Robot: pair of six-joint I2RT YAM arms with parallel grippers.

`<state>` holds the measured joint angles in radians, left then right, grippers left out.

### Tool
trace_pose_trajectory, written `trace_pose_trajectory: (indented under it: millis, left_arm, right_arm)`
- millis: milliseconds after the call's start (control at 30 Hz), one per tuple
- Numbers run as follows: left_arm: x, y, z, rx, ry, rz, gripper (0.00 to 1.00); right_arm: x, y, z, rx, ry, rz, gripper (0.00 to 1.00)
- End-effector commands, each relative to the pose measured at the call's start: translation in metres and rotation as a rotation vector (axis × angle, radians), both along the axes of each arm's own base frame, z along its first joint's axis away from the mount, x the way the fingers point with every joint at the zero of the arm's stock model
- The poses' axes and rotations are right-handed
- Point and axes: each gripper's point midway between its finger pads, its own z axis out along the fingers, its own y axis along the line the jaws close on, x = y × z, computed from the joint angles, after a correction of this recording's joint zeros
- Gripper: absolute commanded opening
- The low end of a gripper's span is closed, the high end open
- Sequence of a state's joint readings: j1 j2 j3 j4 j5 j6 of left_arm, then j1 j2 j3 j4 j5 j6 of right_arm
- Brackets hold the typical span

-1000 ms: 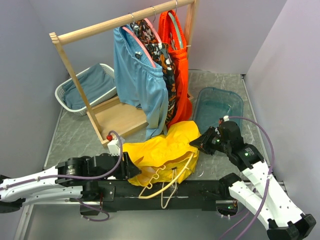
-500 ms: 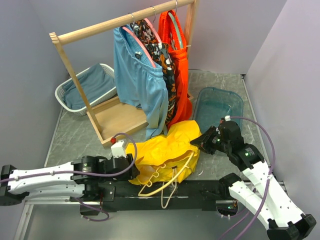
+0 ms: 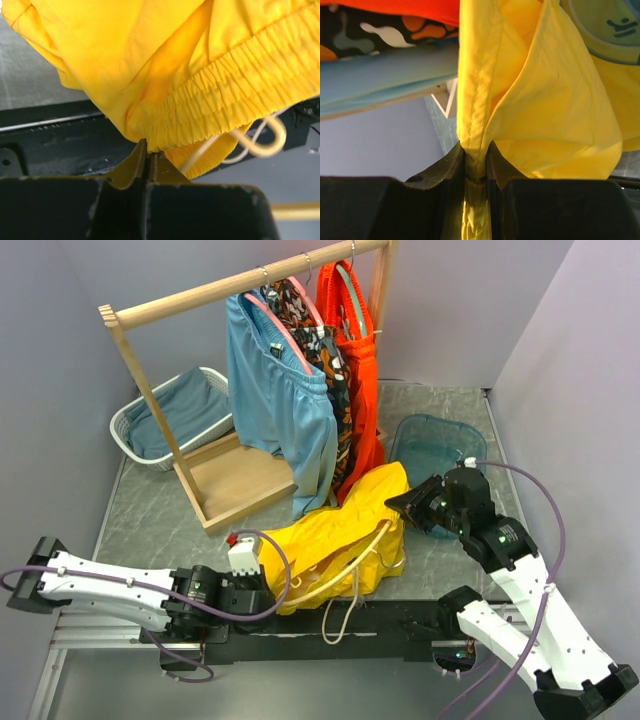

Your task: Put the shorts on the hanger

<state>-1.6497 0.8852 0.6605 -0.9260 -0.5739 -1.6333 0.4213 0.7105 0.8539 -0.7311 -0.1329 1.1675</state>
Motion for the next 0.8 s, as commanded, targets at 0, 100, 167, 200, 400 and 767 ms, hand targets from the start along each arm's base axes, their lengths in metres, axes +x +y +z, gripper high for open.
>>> trace_pose_trajectory:
  millis: [0,100,167,200,400,767]
  left_arm:
    - [-0.009,0.012,-0.002,0.017,0.024,0.036,0.01]
    - [-0.016,0.013,0.004,0.028,0.031,0.016,0.01]
    - [-0.020,0.013,0.007,0.036,0.035,0.004,0.01]
    - [-0.020,0.017,0.008,0.050,0.036,0.004,0.01]
    - [-0.026,0.010,0.036,-0.020,0.041,-0.056,0.01]
    - [-0.024,-0.042,0.115,-0.147,-0.086,-0.180,0.02]
  right_arm:
    - [0.034,-0.018,0.054,0.002,-0.144,-0.170,0.00]
    - [0.038,-0.024,0.053,-0.036,-0.130,-0.199,0.00]
    - [0.042,-0.027,0.054,-0.050,-0.133,-0.216,0.00]
    - [0.043,-0.028,0.056,-0.056,-0.137,-0.220,0.00]
    - [0.045,-0.037,0.043,-0.115,-0.104,-0.252,0.00]
    - [0.044,-0.011,0.020,-0.109,0.004,-0.214,0.00]
